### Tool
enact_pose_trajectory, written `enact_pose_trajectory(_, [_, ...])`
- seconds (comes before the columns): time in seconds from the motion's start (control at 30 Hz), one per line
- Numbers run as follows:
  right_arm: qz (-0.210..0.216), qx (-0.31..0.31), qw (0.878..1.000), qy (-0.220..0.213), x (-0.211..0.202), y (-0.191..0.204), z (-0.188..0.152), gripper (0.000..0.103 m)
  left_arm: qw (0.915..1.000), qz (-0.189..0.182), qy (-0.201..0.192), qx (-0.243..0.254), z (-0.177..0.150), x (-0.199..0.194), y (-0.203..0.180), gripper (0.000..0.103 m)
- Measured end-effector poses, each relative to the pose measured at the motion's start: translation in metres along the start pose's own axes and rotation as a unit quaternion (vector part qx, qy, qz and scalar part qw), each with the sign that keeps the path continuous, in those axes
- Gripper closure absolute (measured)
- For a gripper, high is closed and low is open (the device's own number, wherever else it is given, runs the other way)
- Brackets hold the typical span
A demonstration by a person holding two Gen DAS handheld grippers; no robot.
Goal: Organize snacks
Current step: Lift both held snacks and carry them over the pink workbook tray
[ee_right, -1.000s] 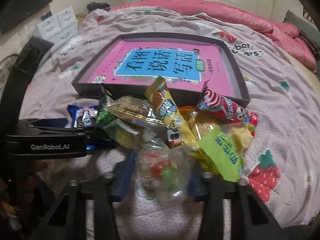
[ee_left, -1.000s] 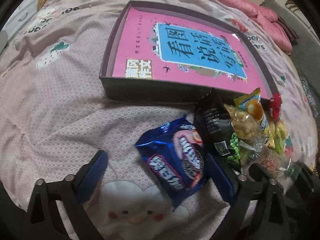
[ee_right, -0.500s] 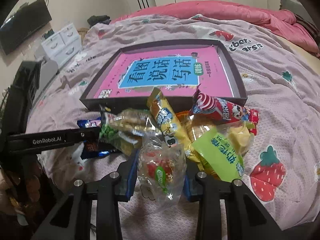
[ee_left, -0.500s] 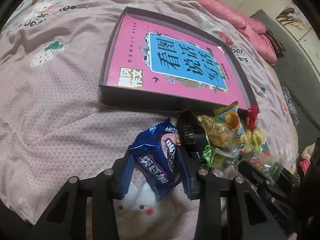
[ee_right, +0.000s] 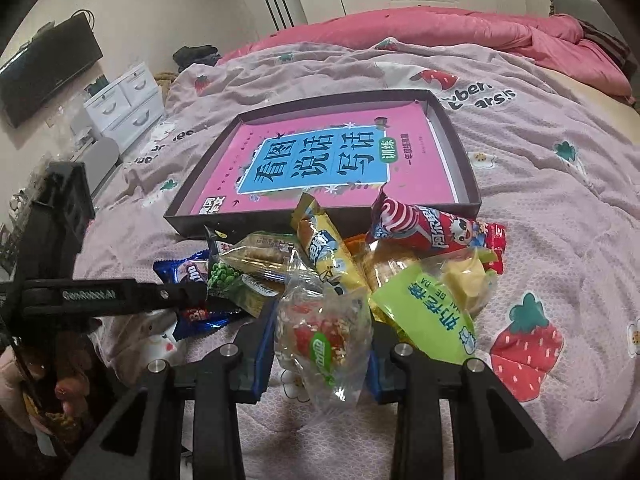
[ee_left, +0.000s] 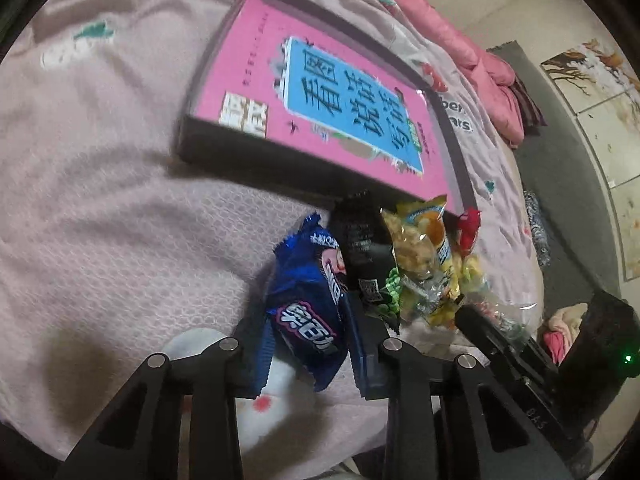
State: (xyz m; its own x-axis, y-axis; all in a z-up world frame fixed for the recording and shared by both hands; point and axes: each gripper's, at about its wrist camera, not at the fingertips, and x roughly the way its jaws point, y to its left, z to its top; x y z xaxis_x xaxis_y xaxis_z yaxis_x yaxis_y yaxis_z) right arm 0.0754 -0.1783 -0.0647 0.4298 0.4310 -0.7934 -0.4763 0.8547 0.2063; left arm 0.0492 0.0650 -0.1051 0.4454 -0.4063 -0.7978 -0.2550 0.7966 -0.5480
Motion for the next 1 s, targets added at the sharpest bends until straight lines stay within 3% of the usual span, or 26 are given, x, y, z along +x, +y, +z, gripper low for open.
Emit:
enact_pose_trajectory(0.3, [0.0,-0.012,1.0,-0.015,-0.007,0.003,0.002,0.066,0.9999,-0.003,-0.005,0.009,0.003,0.004,-0.008,0.078])
enact_pose_trajectory(1.0, [0.017,-0.016,0.995,-0.1,-0.04,0.002,0.019,0.066,0.9906,0.051,-0.097,0.083,0.002,-0.062,-0.031,0.08])
